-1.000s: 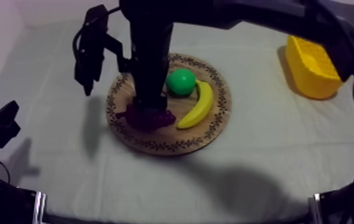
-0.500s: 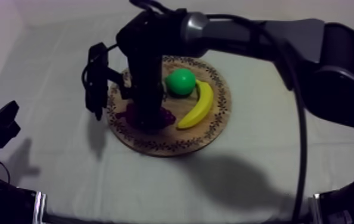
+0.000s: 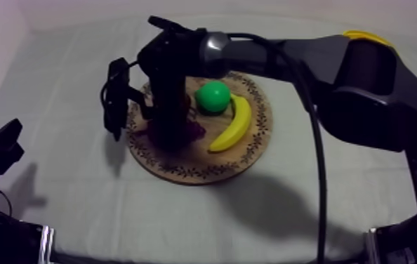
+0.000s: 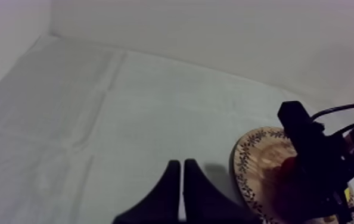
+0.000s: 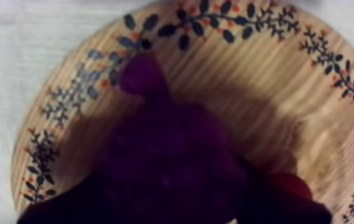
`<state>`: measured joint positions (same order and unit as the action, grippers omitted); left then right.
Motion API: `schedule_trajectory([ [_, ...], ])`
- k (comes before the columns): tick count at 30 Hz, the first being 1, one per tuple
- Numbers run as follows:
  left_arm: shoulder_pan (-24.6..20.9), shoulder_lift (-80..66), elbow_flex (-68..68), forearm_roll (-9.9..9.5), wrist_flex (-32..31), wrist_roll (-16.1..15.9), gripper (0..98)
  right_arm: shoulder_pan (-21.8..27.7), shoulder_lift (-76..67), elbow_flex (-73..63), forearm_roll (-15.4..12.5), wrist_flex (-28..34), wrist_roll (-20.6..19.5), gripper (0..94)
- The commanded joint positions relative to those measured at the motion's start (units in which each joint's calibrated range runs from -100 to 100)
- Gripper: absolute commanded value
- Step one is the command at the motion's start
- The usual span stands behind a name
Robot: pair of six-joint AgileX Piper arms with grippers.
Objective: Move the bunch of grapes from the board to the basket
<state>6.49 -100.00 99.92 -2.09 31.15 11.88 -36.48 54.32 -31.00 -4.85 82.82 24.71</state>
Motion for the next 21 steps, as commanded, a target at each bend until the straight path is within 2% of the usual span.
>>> schedule_trajectory([
  [1, 0.0, 0.0, 0.0, -0.04, 0.0, 0.0, 0.1, 0.1, -1.3, 1.1, 0.0, 0.3, 0.3, 41.3],
  [13, 0.0, 0.0, 0.0, -0.04, 0.0, 0.0, 0.1, 1.0, -22.7, 20.6, 1.0, -1.9, 1.9, 38.4],
  [21, 0.0, 0.0, 0.0, -0.04, 0.0, 0.0, 0.1, 4.5, -39.5, 31.0, 3.7, -7.6, -0.5, 38.8],
])
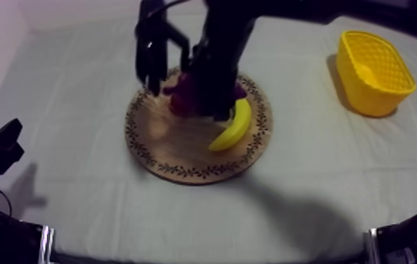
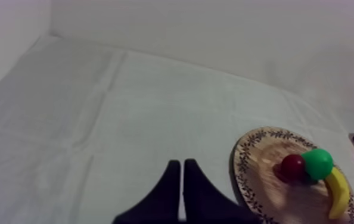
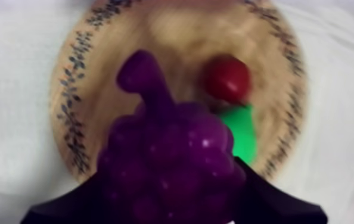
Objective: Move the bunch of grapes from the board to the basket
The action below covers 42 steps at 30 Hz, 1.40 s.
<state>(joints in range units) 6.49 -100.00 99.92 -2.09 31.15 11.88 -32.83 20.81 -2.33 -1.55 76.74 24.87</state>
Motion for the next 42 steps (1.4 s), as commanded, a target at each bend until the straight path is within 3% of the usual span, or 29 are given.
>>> schedule_trajectory([
  [1, 0.0, 0.0, 0.0, -0.04, 0.0, 0.0, 0.1, 1.7, -7.8, 3.3, 0.8, -2.6, -1.2, 38.9],
  [10, 0.0, 0.0, 0.0, -0.04, 0.0, 0.0, 0.1, 12.1, -19.2, 10.6, 4.2, -12.8, -5.7, 39.3],
  [26, 0.0, 0.0, 0.0, -0.04, 0.0, 0.0, 0.1, 31.8, -25.2, 19.1, 10.5, -30.3, -19.8, 39.8],
  [34, 0.0, 0.0, 0.0, -0.04, 0.0, 0.0, 0.1, 38.2, -23.4, 22.1, 12.4, -33.5, -26.4, 40.0],
  [42, 0.0, 0.0, 0.0, -0.04, 0.0, 0.0, 0.1, 39.6, -18.2, 21.2, 10.7, -32.5, -26.3, 40.0],
])
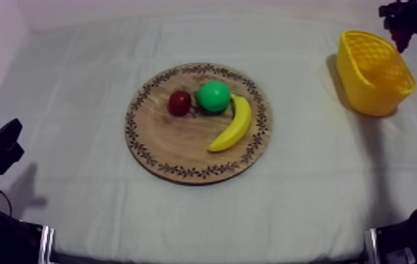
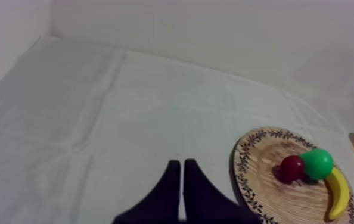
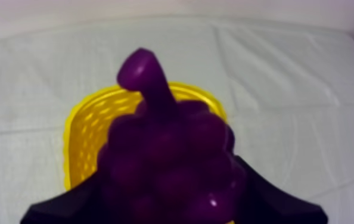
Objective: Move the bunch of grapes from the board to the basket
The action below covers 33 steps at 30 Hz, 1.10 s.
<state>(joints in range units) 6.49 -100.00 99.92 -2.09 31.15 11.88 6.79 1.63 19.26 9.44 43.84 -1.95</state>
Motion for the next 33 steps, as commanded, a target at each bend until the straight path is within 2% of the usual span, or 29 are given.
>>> schedule_trajectory([
  [1, 0.0, 0.0, 0.0, -0.04, 0.0, 0.0, 0.1, -0.1, 1.9, -0.9, -0.7, 0.8, 1.0, 40.0],
  [10, 0.0, 0.0, 0.0, -0.04, 0.0, 0.0, 0.1, 0.0, 10.9, -5.0, -3.5, 5.9, 5.5, 40.7],
  [16, 0.0, 0.0, 0.0, -0.04, 0.0, 0.0, 0.1, 0.7, 16.4, -8.4, -4.4, 10.3, 6.7, 41.3],
  [21, 0.0, 0.0, 0.0, -0.04, 0.0, 0.0, 0.1, 1.0, 19.6, -10.2, -4.9, 11.7, 7.8, 40.8],
  [29, 0.0, 0.0, 0.0, -0.04, 0.0, 0.0, 0.1, 1.5, 22.6, -12.4, -6.1, 12.0, 9.9, 56.6],
  [33, 0.0, 0.0, 0.0, -0.04, 0.0, 0.0, 0.1, 1.4, 22.8, -12.7, -6.3, 11.7, 10.7, 61.5],
])
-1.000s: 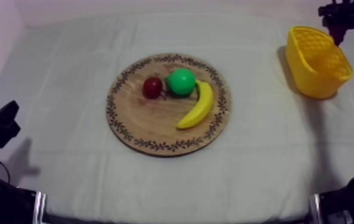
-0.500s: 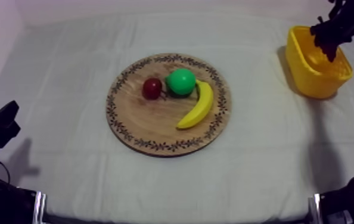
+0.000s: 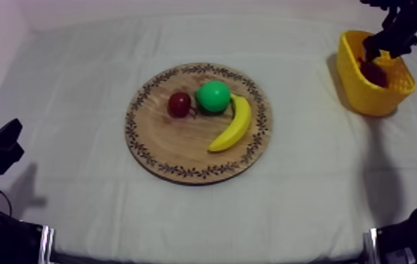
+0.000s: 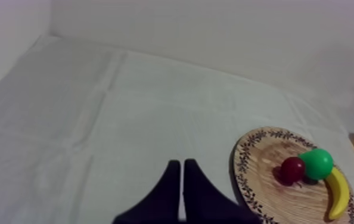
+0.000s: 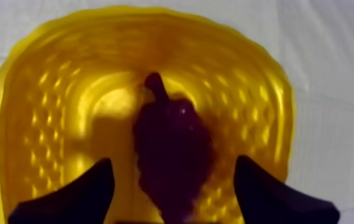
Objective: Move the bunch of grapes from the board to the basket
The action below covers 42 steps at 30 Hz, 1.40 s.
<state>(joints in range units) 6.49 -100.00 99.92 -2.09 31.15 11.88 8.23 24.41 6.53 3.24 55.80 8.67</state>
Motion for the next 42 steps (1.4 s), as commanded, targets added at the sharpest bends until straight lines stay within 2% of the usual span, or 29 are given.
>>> schedule_trajectory([
  [1, 0.0, 0.0, 0.0, -0.04, 0.0, 0.0, 0.1, -0.1, -0.2, 0.2, -0.1, -0.4, 0.3, 62.2],
  [8, 0.0, 0.0, 0.0, -0.04, 0.0, 0.0, 0.1, 0.0, -5.5, 3.0, 0.3, -3.0, 0.4, 62.5],
  [17, 0.0, 0.0, 0.0, -0.04, 0.0, 0.0, 0.1, 0.8, -21.7, 13.3, 1.3, -9.6, 0.5, 61.3],
  [30, 0.0, 0.0, 0.0, -0.04, 0.0, 0.0, 0.1, 2.6, -55.1, 43.4, 1.4, -25.8, 2.3, 47.7],
  [42, 0.0, 0.0, 0.0, -0.04, 0.0, 0.0, 0.1, 0.2, -80.3, 64.7, 0.0, -30.7, 2.6, 36.7],
])
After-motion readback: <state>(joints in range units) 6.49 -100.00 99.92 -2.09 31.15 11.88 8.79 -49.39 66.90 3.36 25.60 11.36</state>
